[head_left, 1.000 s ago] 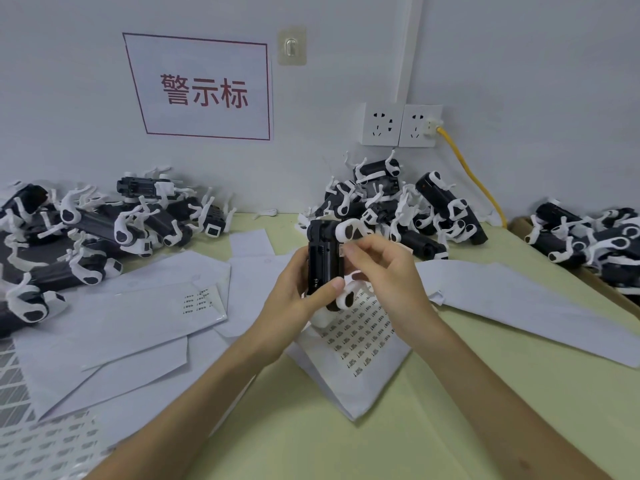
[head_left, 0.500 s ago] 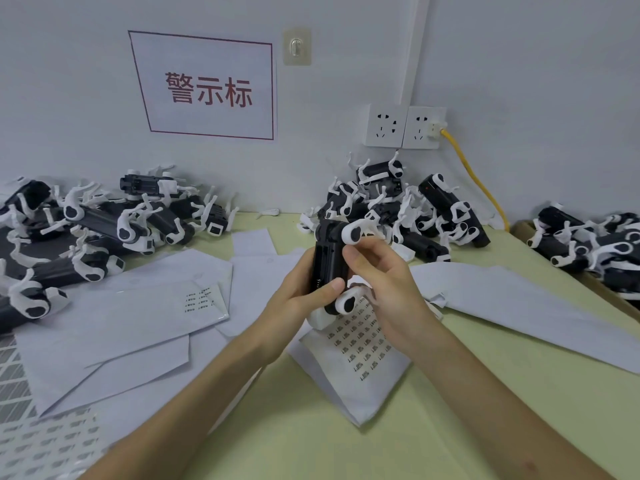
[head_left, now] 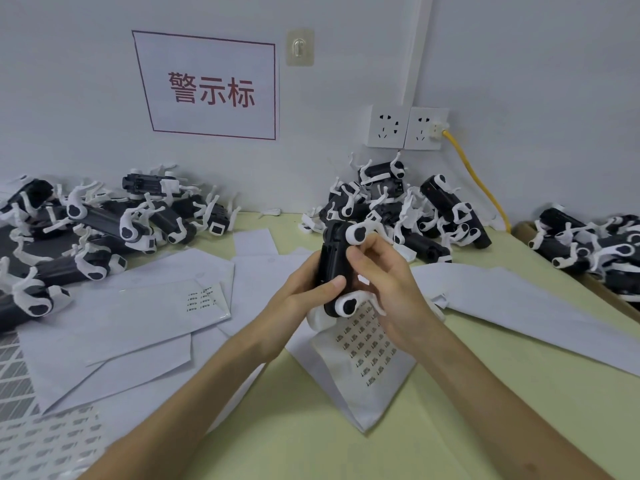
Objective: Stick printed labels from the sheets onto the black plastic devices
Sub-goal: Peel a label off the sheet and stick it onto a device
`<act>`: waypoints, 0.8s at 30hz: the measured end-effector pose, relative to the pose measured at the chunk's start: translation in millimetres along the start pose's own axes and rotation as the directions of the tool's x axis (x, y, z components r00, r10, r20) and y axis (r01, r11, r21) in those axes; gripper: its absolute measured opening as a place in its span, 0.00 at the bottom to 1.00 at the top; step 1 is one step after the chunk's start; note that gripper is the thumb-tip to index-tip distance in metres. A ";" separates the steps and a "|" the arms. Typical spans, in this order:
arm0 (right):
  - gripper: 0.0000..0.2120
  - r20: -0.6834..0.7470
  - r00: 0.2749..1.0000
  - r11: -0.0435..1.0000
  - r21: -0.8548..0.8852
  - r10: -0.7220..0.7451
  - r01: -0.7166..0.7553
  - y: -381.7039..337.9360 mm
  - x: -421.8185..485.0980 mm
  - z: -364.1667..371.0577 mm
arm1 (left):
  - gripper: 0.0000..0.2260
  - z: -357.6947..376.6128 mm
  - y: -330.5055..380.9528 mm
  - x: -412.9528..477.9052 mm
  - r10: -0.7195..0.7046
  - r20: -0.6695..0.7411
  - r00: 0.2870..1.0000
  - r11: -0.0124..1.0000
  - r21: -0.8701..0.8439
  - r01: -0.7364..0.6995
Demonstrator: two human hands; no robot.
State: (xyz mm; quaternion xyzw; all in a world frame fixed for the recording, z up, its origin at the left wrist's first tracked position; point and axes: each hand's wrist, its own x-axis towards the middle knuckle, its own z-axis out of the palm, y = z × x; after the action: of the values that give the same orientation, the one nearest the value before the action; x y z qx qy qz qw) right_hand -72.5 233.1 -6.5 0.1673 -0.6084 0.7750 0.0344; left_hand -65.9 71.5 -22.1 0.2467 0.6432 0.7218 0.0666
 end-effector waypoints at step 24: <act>0.08 0.039 0.998 0.979 -0.196 -0.040 0.047 -1.9 1.3 -2.6 | 0.19 2.0 3.1 -1.0 0.012 -0.046 0.999 0.996 0.086 -0.008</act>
State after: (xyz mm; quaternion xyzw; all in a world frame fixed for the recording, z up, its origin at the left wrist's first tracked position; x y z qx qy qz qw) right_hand -73.8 235.8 -4.9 0.1897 -0.6788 0.7070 0.0574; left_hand -63.4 72.4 -19.2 0.2358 0.6736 0.6994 0.0374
